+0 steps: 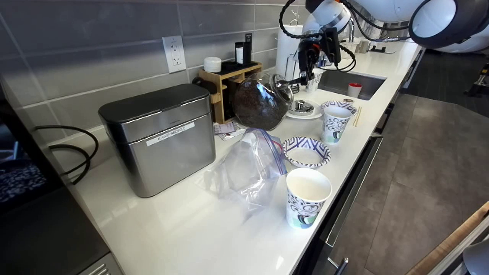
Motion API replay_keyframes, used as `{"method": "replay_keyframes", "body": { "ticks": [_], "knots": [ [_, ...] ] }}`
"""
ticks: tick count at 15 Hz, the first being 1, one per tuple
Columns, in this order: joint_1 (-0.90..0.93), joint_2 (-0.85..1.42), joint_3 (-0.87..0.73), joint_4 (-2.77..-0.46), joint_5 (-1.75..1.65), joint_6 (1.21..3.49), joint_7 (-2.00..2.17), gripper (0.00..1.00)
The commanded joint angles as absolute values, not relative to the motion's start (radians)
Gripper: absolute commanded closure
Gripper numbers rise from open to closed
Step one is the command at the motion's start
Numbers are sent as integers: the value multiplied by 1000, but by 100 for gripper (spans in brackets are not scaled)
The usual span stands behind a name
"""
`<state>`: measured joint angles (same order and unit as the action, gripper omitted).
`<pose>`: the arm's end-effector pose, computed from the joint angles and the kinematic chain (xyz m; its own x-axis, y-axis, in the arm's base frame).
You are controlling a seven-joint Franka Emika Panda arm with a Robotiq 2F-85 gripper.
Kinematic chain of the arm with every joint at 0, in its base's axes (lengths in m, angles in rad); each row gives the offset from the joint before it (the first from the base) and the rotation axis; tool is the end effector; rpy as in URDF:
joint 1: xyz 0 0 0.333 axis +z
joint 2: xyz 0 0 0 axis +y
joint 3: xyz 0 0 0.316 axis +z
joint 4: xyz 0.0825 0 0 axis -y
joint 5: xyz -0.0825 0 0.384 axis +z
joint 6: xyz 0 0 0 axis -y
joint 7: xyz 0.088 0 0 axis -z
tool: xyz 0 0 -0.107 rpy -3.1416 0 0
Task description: Empty a scoop of coffee grounds into the paper cup
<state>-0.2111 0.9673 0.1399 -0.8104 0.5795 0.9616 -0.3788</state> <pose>0.6906 -0.0156 0.3428 0.7757 0.5445 -0.3190 0.0829 -0.5890 -0.8039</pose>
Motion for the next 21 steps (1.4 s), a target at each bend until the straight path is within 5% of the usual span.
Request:
{"method": "replay_keyframes", "body": {
  "ticks": [1,21],
  "knots": [
    [-228,921,133,-878,562,907,-401,99],
    [-258,609,101,-1259,190,908,-989,99]
  ]
}}
